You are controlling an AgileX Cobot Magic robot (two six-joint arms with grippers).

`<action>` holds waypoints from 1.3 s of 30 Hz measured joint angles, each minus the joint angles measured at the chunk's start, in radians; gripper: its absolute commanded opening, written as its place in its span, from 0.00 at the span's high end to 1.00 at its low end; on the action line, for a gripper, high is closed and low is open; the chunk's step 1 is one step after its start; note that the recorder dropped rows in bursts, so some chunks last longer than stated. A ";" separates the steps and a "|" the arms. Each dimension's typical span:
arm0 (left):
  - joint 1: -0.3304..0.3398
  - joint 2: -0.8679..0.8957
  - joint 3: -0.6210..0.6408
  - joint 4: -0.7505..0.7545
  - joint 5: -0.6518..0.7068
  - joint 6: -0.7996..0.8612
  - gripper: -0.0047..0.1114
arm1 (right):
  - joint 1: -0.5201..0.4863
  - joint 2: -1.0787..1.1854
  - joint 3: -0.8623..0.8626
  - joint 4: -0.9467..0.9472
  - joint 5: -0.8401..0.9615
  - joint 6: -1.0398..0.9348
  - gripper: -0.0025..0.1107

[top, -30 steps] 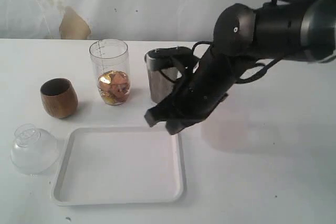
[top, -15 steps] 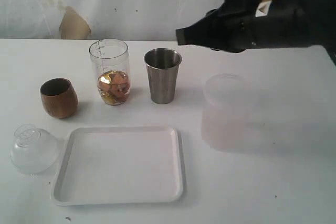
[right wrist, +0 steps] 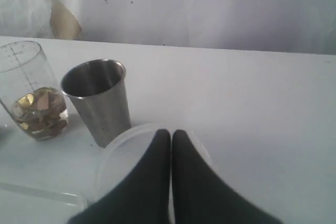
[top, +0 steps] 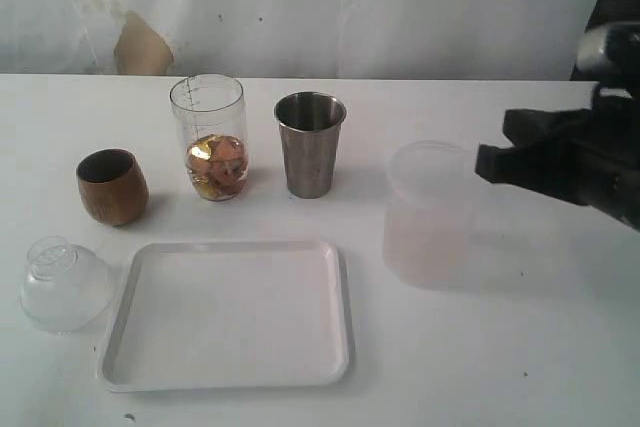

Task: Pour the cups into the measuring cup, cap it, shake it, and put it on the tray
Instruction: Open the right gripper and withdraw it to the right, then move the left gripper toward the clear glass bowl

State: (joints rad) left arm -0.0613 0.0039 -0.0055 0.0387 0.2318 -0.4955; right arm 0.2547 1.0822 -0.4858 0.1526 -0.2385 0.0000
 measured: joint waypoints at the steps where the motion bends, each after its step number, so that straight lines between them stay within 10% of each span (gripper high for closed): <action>1: 0.000 0.000 0.000 0.000 0.000 0.000 0.96 | -0.005 -0.025 0.027 0.001 -0.009 0.000 0.98; 27: 0.000 0.000 0.000 0.186 -0.004 0.296 0.96 | -0.011 -1.064 0.480 0.009 0.181 0.007 0.98; 34: 0.000 0.000 0.000 0.360 -0.140 0.474 0.96 | -0.011 -1.076 0.480 0.009 0.275 -0.030 0.98; 39: 0.000 0.000 0.000 0.234 -0.357 0.240 0.96 | -0.011 -1.076 0.480 0.009 0.334 -0.062 0.98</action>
State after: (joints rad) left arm -0.0613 0.0039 -0.0055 0.2723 -0.1257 -0.2555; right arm 0.2437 0.0057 -0.0062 0.1617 0.0951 -0.0616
